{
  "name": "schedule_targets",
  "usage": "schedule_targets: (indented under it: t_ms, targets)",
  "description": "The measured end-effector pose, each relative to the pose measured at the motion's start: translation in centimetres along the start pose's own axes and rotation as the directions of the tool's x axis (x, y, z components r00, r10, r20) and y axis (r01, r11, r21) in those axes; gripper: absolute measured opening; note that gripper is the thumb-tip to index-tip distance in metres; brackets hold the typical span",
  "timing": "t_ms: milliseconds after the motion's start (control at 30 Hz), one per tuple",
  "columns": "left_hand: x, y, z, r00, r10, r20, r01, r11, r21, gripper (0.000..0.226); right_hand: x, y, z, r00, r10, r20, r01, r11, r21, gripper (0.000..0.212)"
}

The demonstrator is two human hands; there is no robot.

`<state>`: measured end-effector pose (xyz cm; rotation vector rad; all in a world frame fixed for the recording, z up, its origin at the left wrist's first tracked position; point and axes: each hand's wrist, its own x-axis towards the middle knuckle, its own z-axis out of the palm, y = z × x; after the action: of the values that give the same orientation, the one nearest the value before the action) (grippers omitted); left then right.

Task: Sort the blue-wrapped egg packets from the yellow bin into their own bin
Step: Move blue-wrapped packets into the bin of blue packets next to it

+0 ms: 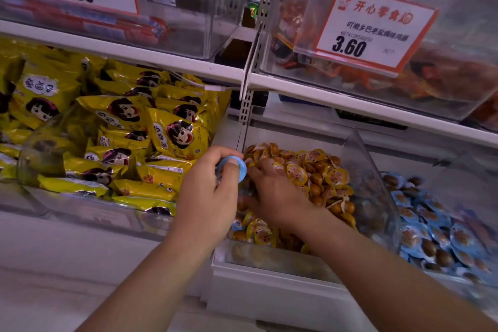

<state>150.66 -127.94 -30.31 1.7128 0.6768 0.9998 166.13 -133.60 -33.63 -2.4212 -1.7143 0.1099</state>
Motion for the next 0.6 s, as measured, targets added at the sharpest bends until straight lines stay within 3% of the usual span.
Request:
schedule_targets:
  t_ms: [133, 300, 367, 500, 567, 600]
  targets:
    - [0.2, -0.2, 0.0, 1.000, -0.012, 0.003, 0.012, 1.000, -0.013, 0.015, 0.8, -0.3, 1.3, 0.998, -0.067, 0.002, 0.065, 0.964, -0.259, 0.068]
    - [0.3, -0.2, -0.1, 1.000, 0.001, 0.005, -0.001, 1.000, -0.012, 0.015, 0.0, 1.9, -0.4, 0.971, -0.237, -0.043, 0.217, 0.937, -0.274, 0.032]
    - [0.2, -0.2, -0.2, 1.000, -0.008, 0.012, 0.008, 1.000, -0.025, 0.015, -0.5, 3.2, -1.4, 0.975, -0.211, -0.064, 0.199, 0.968, -0.153, 0.019]
    - [0.1, -0.2, -0.5, 1.000, -0.006, 0.027, 0.007, 0.999, -0.042, 0.014, -1.7, 4.9, -2.5, 0.987, 0.032, -0.155, 0.004, 0.974, 0.225, 0.011]
    - [0.1, -0.2, -0.5, 1.000, -0.006, 0.029, 0.007, 0.999, -0.038, 0.013, -2.3, 5.1, -3.0, 0.954, 0.223, -0.203, -0.112, 0.888, 0.446, 0.008]
    - [0.1, -0.2, -0.4, 1.000, -0.008, 0.027, 0.009, 0.999, -0.034, 0.013, -2.5, 5.1, -3.2, 0.917, 0.356, -0.181, -0.170, 0.757, 0.631, 0.009]
